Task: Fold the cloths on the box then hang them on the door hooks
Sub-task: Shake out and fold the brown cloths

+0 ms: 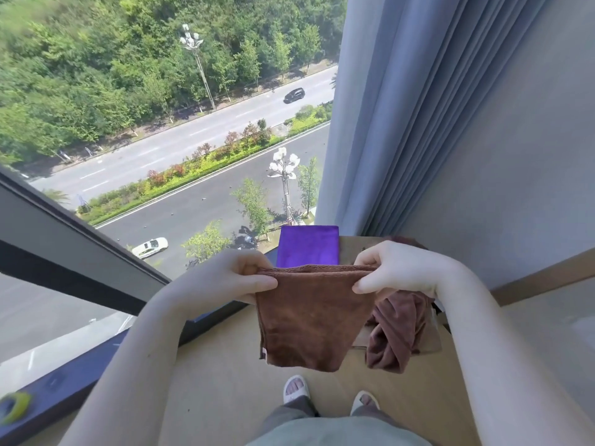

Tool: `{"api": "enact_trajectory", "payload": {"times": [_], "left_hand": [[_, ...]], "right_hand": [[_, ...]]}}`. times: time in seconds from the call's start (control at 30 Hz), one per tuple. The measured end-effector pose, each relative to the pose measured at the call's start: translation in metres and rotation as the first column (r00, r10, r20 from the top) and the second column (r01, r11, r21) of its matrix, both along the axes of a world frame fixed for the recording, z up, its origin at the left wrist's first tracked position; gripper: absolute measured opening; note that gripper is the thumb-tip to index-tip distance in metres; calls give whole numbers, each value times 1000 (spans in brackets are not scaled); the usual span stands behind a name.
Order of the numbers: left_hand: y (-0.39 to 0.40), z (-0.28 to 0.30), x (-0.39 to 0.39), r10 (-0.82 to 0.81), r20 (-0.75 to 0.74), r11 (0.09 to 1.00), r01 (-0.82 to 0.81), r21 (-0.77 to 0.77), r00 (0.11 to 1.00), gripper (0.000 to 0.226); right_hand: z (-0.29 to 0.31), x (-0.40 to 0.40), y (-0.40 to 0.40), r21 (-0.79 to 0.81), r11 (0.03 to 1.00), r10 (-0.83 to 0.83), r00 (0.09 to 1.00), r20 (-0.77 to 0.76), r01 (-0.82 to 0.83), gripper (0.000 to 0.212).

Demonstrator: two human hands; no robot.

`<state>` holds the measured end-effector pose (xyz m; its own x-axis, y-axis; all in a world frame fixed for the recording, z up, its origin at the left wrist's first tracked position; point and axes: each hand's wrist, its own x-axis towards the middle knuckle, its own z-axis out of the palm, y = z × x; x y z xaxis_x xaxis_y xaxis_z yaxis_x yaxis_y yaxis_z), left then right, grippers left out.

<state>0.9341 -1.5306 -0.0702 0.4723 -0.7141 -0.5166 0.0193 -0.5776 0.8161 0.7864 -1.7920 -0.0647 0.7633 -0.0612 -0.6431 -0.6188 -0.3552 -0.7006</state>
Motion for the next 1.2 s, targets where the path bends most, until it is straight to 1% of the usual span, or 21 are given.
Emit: {"api": "enact_trajectory", "payload": {"times": [0.13, 0.3, 0.37, 0.47, 0.57, 0.8, 0.93, 1.03, 1.1, 1.2], "left_hand": [[-1, -14, 10, -1, 1, 1000, 1, 14, 1000, 9], [-17, -27, 26, 24, 39, 1000, -24, -3, 999, 8], [-25, -31, 33, 58, 45, 998, -57, -17, 997, 9], [-42, -45, 50, 99, 60, 994, -96, -54, 993, 10], [-59, -62, 68, 140, 100, 989, -135, -54, 985, 10], [-88, -97, 91, 244, 158, 970, -240, -41, 957, 6], [-101, -119, 107, 275, 207, 959, -283, 13, 939, 6], [-114, -140, 123, 255, 267, 956, -284, 73, 929, 7], [-124, -157, 132, 222, 317, 954, -273, 126, 922, 9], [-140, -187, 146, 163, 365, 947, -250, 204, 916, 14]], "right_hand": [[-15, 6, 0, -28, 997, -64, 998, 19, 65, 3], [-36, 16, -4, -88, 973, -205, 972, 114, 215, 4], [-43, 21, -6, -80, 949, -290, 943, 163, 306, 2], [-60, 33, -13, -42, 891, -429, 870, 244, 452, 11], [-77, 48, -21, 3, 843, -518, 811, 272, 538, 13], [-119, 82, -44, 10, 821, -554, 795, 247, 570, 17], [-147, 110, -57, -44, 825, -538, 806, 246, 564, 9], [-170, 131, -65, -85, 829, -526, 823, 214, 552, 8], [-187, 145, -70, -104, 824, -535, 825, 182, 558, 10], [-216, 161, -80, -216, 815, -518, 844, 140, 537, 16]]}}
